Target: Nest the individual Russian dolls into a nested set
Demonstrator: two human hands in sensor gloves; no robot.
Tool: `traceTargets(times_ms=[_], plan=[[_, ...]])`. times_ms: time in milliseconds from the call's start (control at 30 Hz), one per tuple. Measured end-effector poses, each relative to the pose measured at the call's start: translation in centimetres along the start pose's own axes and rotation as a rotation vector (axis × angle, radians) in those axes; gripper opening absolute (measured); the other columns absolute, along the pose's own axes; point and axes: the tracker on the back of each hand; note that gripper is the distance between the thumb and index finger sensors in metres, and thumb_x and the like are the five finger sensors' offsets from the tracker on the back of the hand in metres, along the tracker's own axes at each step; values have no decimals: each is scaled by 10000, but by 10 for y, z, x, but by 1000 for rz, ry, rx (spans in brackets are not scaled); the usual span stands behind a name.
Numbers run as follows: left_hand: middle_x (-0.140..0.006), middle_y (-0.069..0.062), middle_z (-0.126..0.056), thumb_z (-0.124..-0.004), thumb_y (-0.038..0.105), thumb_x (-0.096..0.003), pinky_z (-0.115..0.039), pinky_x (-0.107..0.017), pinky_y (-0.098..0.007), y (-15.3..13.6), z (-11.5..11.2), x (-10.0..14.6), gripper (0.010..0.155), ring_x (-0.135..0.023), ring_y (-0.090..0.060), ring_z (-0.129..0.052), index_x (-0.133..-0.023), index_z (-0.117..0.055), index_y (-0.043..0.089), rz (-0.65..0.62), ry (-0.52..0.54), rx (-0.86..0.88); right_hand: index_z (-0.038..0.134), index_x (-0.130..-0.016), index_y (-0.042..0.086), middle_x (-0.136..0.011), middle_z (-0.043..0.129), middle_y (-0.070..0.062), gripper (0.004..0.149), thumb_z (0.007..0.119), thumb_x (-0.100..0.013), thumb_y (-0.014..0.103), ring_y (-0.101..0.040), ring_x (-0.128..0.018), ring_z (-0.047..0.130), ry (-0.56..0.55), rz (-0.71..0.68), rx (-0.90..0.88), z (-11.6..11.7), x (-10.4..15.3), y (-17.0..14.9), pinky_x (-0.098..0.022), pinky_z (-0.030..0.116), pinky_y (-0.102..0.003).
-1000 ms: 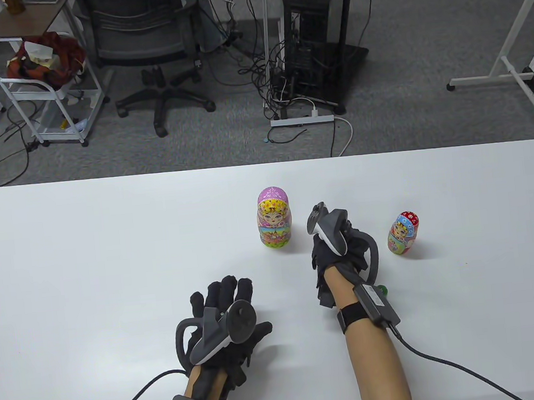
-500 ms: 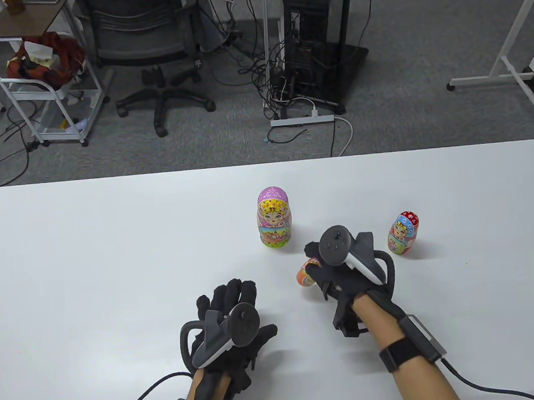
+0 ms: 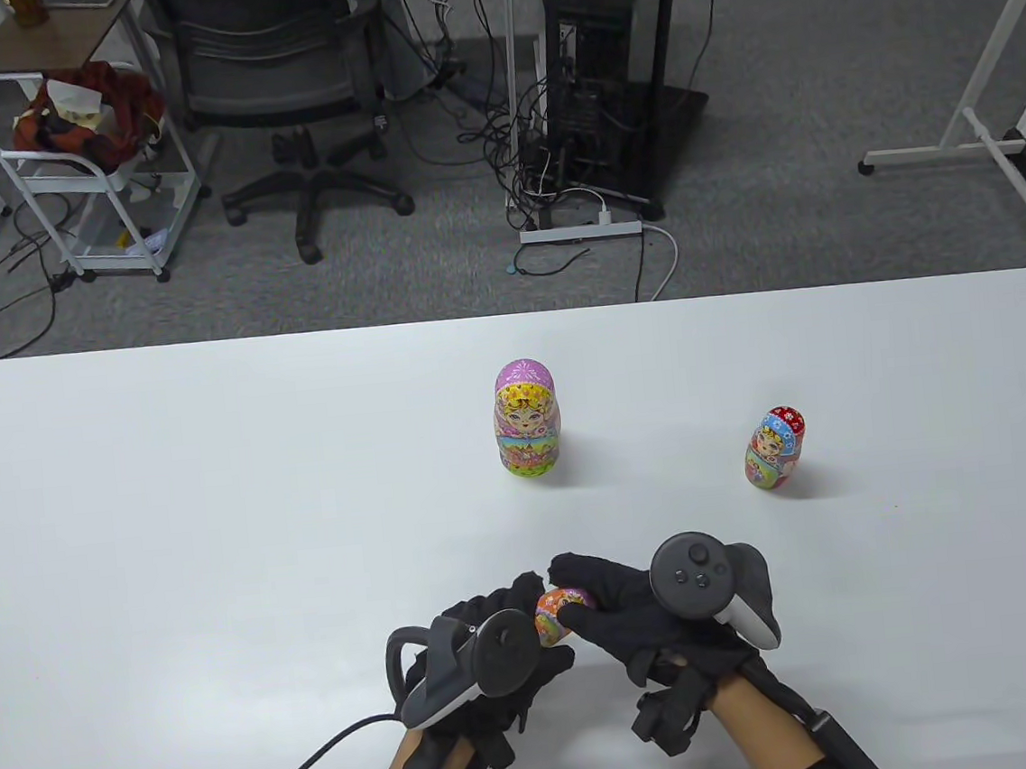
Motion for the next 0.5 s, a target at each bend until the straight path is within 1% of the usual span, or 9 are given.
traceTargets(times_ms=[67, 233, 400, 500], plan=[[-873, -14, -903, -772, 683, -356, -790, -631, -490, -3, -1, -1, 855, -711, -165, -990, -1013, -606, 161, 23, -3, 37, 592, -965, 384, -886, 837, -62, 545, 753, -468, 537, -247, -641, 931, -7, 0, 1, 0, 0, 1, -563, 740, -479], [-833, -1, -928, -783, 682, -352, -806, -613, -480, -10, 0, 0, 820, -674, -152, -1005, -980, -652, 170, 41, 11, 39, 588, -965, 373, -886, 833, -72, 549, 757, -467, 530, -249, -639, 931, -25, -2, -18, 1, 1, 1, -563, 741, -478], [-777, 0, -971, -786, 686, -350, -834, -585, -468, -11, 1, 0, 789, -623, -142, -1033, -945, -718, 173, 18, 25, -13, 562, -975, 367, -906, 811, -75, 569, 765, -467, 522, -253, -664, 922, -16, -22, 34, 6, 4, 8, -581, 732, -491], [-742, -1, -994, -791, 692, -345, -847, -571, -464, -12, -1, -2, 787, -594, -137, -1047, -928, -749, 165, 16, -2, -29, 569, -971, 365, -903, 816, -61, 581, 780, -454, 526, -243, -662, 927, -67, -38, 120, 9, 6, 15, -585, 735, -484]])
Point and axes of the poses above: the tracker on the back of each hand, its own y axis roughly to the thumb side, its own x axis roughly from the fingertips to the wrist, z = x × y
